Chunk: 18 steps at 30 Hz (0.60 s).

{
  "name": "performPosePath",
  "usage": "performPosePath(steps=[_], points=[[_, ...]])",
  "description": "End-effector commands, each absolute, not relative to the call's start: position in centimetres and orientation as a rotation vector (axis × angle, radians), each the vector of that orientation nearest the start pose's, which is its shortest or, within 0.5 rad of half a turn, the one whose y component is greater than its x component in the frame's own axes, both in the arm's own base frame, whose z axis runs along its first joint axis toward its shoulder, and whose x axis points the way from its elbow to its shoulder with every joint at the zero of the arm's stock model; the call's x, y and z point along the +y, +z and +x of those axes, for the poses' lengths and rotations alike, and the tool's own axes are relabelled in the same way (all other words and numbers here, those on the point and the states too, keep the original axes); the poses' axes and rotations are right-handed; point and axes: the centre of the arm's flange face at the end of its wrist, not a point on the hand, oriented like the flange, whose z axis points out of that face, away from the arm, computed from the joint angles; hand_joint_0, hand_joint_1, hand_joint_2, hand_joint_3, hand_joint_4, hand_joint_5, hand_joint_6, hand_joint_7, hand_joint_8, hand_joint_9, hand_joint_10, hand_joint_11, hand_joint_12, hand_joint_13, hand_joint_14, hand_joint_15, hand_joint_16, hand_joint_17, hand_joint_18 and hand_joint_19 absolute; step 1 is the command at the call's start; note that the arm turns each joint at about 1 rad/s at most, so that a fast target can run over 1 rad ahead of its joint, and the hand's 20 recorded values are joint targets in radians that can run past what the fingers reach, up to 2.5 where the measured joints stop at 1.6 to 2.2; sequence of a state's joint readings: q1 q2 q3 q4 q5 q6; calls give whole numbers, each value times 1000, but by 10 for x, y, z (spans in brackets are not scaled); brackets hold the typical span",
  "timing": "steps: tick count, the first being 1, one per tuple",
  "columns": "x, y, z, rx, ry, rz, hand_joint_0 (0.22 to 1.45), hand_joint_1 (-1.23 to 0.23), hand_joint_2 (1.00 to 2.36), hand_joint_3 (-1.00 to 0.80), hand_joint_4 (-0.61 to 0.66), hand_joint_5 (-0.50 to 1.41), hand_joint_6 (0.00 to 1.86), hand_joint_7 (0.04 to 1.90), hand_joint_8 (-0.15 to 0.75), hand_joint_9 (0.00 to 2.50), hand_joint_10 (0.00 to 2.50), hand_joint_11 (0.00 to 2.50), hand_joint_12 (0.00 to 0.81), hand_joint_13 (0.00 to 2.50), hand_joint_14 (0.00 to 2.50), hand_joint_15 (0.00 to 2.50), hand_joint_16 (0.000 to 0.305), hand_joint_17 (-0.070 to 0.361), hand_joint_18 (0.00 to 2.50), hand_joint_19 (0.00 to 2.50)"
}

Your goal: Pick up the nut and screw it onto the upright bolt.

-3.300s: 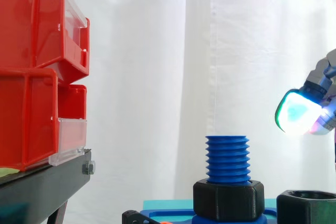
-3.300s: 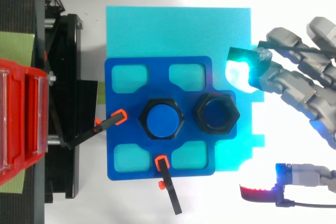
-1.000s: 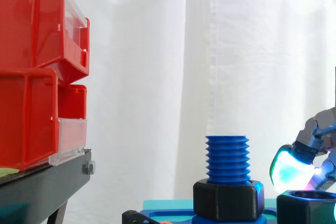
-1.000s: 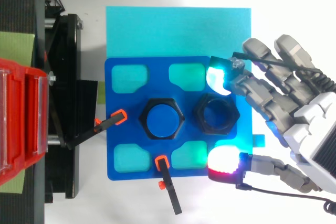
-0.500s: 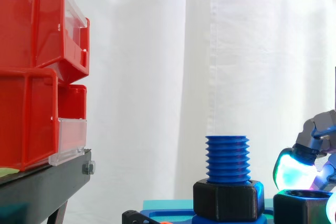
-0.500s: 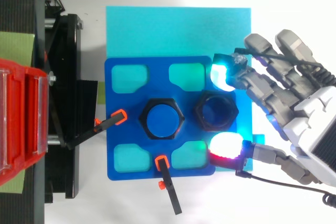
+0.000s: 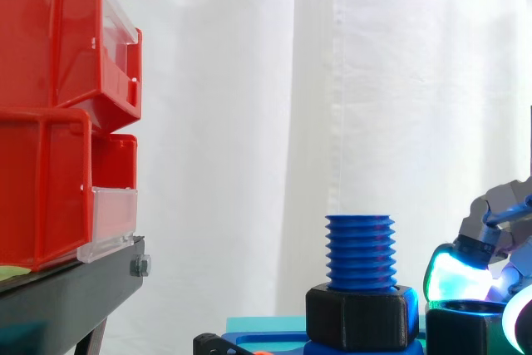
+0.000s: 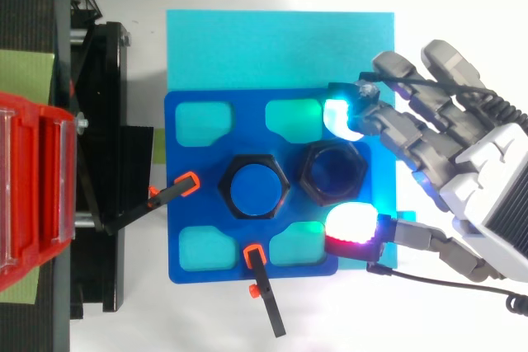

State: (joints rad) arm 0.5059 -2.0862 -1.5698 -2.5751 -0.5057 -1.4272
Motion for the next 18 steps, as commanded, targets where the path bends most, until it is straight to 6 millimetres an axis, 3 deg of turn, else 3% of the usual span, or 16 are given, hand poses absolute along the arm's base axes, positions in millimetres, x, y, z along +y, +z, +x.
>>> performPosePath(steps=[1, 12, 18], points=[[100, 245, 638, 1441, -275, 572, 610, -503, 1006, -437, 255, -222, 797, 943, 266, 522, 0, 3, 200, 351, 0, 0, 14, 31, 31, 0], [99, 260, 642, 1471, -299, 560, 597, -516, 1006, -440, 252, -222, 812, 950, 273, 536, 0, 14, 200, 361, 0, 0, 14, 31, 41, 0], [97, 259, 640, 1483, -297, 568, 487, -543, 1000, -500, 296, -188, 560, 1213, 272, 473, 0, 5, 254, 326, 0, 0, 22, 50, 15, 0]])
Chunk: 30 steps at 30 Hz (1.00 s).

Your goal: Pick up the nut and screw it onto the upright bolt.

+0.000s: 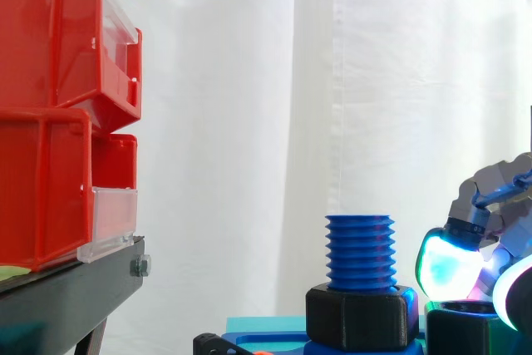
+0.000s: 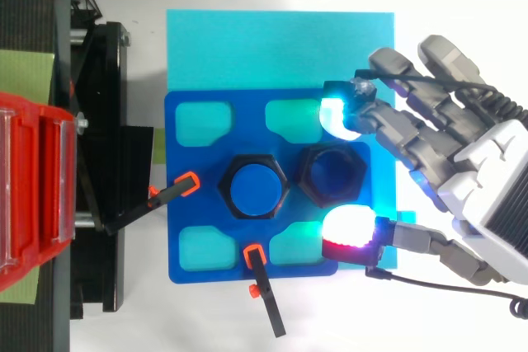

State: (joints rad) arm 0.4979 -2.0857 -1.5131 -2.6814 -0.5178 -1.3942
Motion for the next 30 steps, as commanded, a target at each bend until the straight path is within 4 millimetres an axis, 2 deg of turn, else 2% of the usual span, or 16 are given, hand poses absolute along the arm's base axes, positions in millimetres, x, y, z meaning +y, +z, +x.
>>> performPosePath(steps=[1, 4, 7, 30], points=[[96, 258, 639, 1493, -302, 566, 464, -541, 1000, -500, 310, -181, 505, 1288, 270, 454, 0, 0, 267, 318, 0, 0, 25, 56, 6, 0], [95, 256, 635, 1514, -312, 561, 426, -527, 1000, -500, 325, -197, 502, 1146, 274, 408, 0, 0, 300, 297, 0, 0, 30, 68, 0, 0], [94, 255, 634, 1522, -308, 565, 408, -529, 1000, -500, 326, -200, 502, 1110, 283, 408, 0, 0, 313, 290, 0, 0, 33, 74, 0, 0], [95, 256, 641, 1516, -240, 539, 403, -576, 1000, -500, 334, -203, 503, 1088, 283, 402, 0, 0, 325, 306, 0, 0, 35, 80, 9, 0]])
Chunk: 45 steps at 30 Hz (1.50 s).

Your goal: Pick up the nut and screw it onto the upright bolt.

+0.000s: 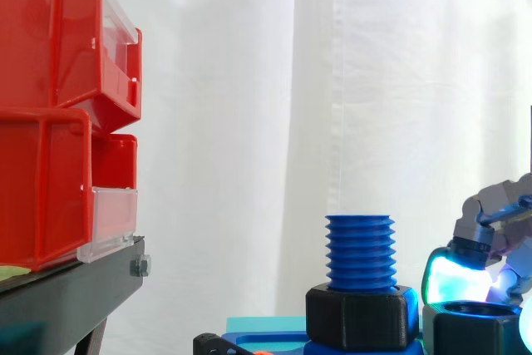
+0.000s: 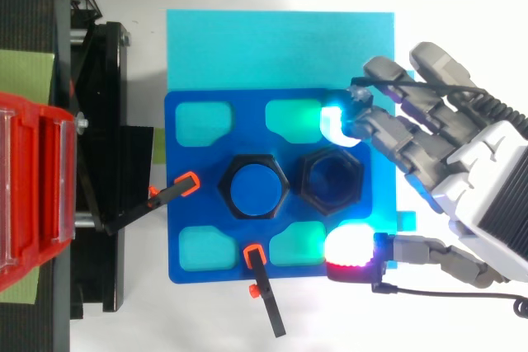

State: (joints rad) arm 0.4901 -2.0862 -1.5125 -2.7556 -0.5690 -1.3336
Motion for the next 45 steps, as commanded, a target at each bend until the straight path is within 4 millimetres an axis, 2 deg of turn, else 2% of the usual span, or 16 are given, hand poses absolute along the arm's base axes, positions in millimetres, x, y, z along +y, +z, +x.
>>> performPosePath(steps=[1, 20, 45], points=[[95, 257, 642, 1513, -236, 539, 403, -576, 1000, -500, 328, -203, 502, 1092, 283, 402, 0, 0, 325, 306, 0, 0, 36, 80, 9, 0], [79, 257, 648, 1517, -214, 513, 436, -602, 1000, -500, 312, -201, 503, 1090, 271, 401, 0, 0, 319, 312, 0, 0, 34, 77, 33, 0], [80, 255, 648, 1563, -227, 440, 433, -599, 1000, -500, 300, -202, 503, 1052, 269, 400, 0, 0, 322, 318, 0, 0, 35, 78, 43, 0]])
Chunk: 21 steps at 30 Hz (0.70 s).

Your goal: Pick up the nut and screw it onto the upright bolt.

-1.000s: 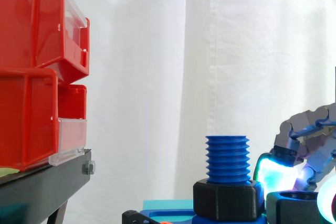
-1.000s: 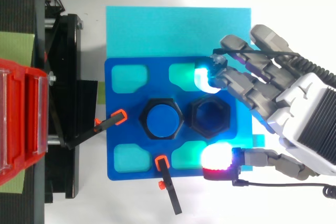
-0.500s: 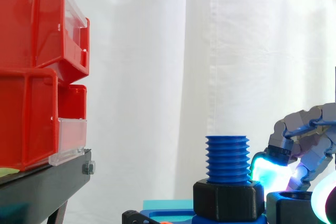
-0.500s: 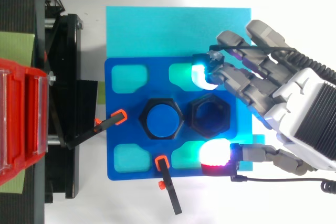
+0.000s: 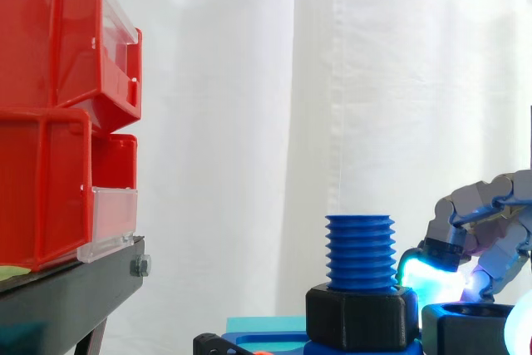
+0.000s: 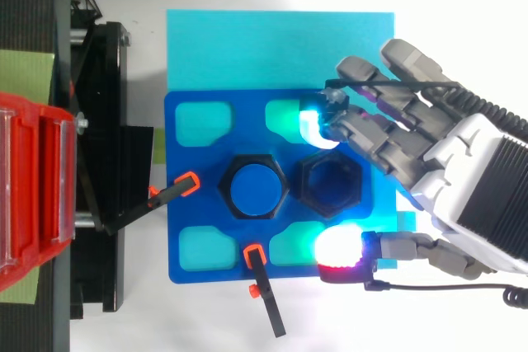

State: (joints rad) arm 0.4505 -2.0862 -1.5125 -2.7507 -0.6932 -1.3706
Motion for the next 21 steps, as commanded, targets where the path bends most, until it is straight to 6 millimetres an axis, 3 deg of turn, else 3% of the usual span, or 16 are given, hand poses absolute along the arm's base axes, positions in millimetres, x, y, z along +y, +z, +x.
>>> performPosePath(steps=[1, 5, 10, 15, 21], points=[[81, 255, 647, 1564, -229, 436, 433, -601, 1000, -500, 299, -202, 503, 1049, 269, 400, 0, 0, 322, 318, 0, 0, 35, 78, 44, 0], [80, 255, 648, 1565, -232, 435, 437, -606, 1000, -500, 310, -196, 503, 1075, 267, 405, 0, 0, 319, 323, 0, 0, 35, 79, 55, 0], [79, 255, 648, 1565, -232, 435, 487, -614, 1000, -500, 287, -167, 525, 1272, 256, 461, 0, 0, 294, 376, 0, 0, 30, 68, 101, 0], [78, 255, 648, 1566, -230, 433, 555, -565, 1000, -500, 239, -199, 752, 1005, 249, 509, 0, 4, 268, 404, 0, 0, 25, 57, 135, 0], [76, 255, 649, 1569, -225, 428, 596, -516, 1007, -422, 200, -211, 828, 985, 255, 544, 0, 23, 258, 422, 0, 0, 23, 52, 151, 0]])
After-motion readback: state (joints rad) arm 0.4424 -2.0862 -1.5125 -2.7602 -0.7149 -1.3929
